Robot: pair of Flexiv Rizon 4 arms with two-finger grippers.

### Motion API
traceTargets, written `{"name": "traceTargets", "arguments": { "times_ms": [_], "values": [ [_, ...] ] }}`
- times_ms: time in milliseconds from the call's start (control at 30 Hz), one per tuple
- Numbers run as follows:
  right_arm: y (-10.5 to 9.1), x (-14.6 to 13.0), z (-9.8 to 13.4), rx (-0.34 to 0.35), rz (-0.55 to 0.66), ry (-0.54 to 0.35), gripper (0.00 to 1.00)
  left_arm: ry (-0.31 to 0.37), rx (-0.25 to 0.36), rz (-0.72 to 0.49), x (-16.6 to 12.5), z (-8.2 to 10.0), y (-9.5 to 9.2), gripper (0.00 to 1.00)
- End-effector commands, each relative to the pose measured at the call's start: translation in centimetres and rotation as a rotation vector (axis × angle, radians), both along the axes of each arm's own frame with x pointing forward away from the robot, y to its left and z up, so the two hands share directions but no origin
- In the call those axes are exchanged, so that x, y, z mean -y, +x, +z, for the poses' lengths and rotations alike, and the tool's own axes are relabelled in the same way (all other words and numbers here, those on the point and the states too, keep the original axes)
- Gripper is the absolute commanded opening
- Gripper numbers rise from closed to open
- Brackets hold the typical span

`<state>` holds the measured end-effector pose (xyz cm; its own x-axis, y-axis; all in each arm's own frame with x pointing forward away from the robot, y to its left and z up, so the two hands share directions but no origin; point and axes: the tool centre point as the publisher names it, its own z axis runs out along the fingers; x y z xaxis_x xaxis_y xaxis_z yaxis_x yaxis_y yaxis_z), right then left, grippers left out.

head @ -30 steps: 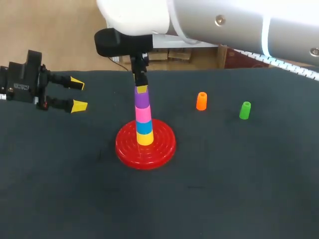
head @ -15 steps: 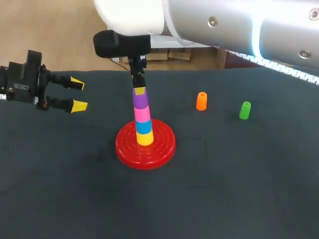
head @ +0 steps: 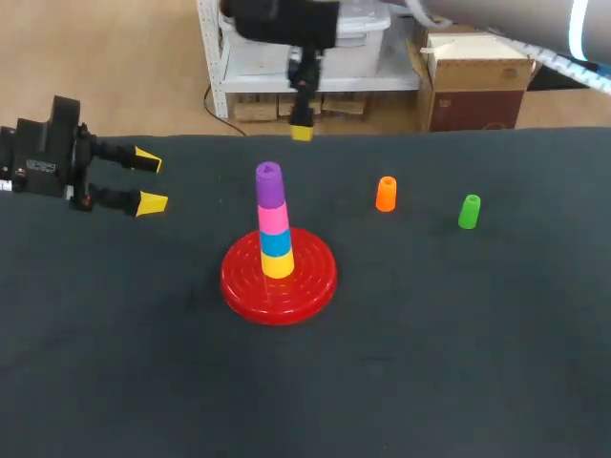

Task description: Pick up and stack the cylinders on the red base in this order: pink,purple,orange,green

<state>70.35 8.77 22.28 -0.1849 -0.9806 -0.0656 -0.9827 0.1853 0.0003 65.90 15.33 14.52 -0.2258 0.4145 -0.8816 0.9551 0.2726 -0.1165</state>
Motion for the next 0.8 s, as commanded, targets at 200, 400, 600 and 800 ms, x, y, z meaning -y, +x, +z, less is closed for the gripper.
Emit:
{"name": "traceTargets", "arguments": {
  "times_ms": [200, 400, 600, 800],
  "values": [
    [3.0, 9.7, -6.8, -0.002, -0.274, 0.067, 1.0, -0.003, 0.002, -0.004, -0.1, -0.1, 0.1, 1.0],
    [4.3, 12.8, -10.7, -0.015, -0.331, 0.025, 1.0, -0.003, 0.002, -0.004, -0.1, -0.1, 0.1, 1.0],
    [5.1, 13.2, -14.2, -0.028, -0.336, -0.003, 1.0, -0.003, 0.002, -0.004, -0.1, -0.1, 0.1, 1.0],
    [5.9, 13.0, -16.2, -0.038, -0.344, -0.012, 1.0, -0.003, 0.002, -0.004, -0.1, -0.1, 0.1, 1.0]
  ]
}}
